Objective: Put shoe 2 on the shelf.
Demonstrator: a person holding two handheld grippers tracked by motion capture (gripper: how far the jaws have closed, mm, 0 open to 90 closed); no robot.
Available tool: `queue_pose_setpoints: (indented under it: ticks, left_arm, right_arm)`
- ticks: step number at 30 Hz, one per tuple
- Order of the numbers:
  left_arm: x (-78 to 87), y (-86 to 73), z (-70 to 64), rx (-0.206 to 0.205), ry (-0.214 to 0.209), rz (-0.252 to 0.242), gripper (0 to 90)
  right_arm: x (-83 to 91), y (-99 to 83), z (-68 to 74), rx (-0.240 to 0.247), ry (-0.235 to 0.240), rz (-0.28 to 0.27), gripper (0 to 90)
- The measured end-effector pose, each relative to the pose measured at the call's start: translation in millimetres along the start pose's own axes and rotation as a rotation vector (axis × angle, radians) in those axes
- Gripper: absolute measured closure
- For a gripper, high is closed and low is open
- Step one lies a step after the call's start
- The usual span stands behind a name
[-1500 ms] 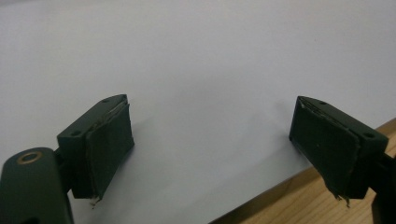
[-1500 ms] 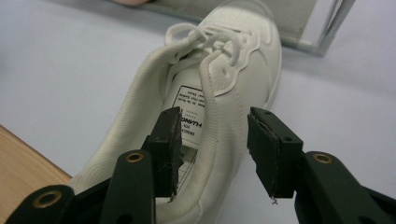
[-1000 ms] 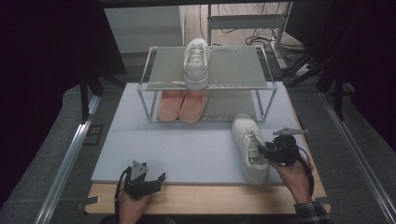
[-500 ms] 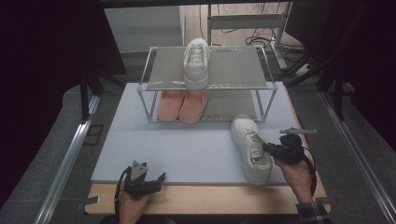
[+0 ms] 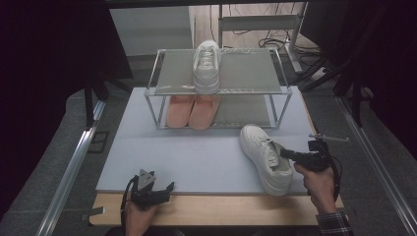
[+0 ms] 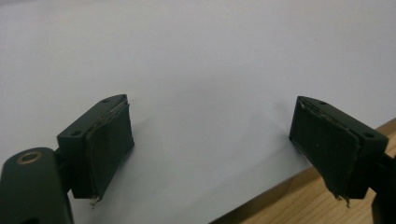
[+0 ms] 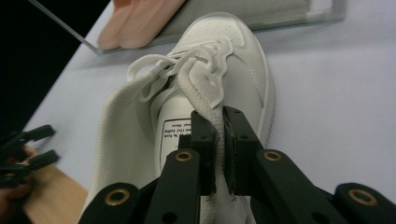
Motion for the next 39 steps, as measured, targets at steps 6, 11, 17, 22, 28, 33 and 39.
queue_pose_setpoints:
  ticks: [6,11,17,22,28,33,39]
  left_arm:
    - [0.0,0.0,0.0,0.0,0.0,0.0,13.1]
    - [0.0,0.0,0.0,0.0,0.0,0.0,13.1]
    - [0.0,0.0,-0.1,0.001,0.0,-0.001,13.1]
    - [0.0,0.0,-0.1,0.001,0.0,-0.001,13.1]
    - [0.0,0.0,-0.1,0.001,0.0,-0.001,13.1]
    - [0.0,0.0,-0.1,0.001,0.0,0.0,13.1]
    - [0.0,0.1,0.2,-0.002,0.0,0.0,13.1]
  right_arm:
    - [1.3,1.2,6.2,-0.033,0.053,-0.002,84.0]
    - [2.9,5.7,17.8,-0.05,0.108,-0.005,84.1]
    - [7.3,14.5,30.1,-0.049,0.149,-0.023,84.0]
    - [12.6,22.1,38.7,-0.063,0.193,-0.035,84.1]
    - [19.0,30.1,47.3,-0.085,0.247,-0.052,84.1]
    - [23.6,36.0,53.6,-0.096,0.273,-0.059,84.1]
    - [30.4,45.1,61.5,-0.091,0.29,-0.067,84.1]
Point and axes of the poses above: each handheld gripper's, and its own axes: x roughly backward along the jaws, y roughly out of its top, z roughly to its left, the point moved 10 cm from there along -x, roughly forward along the jaws, and after that the axes turned 2 degrees about -y, right-handed, at the moved point
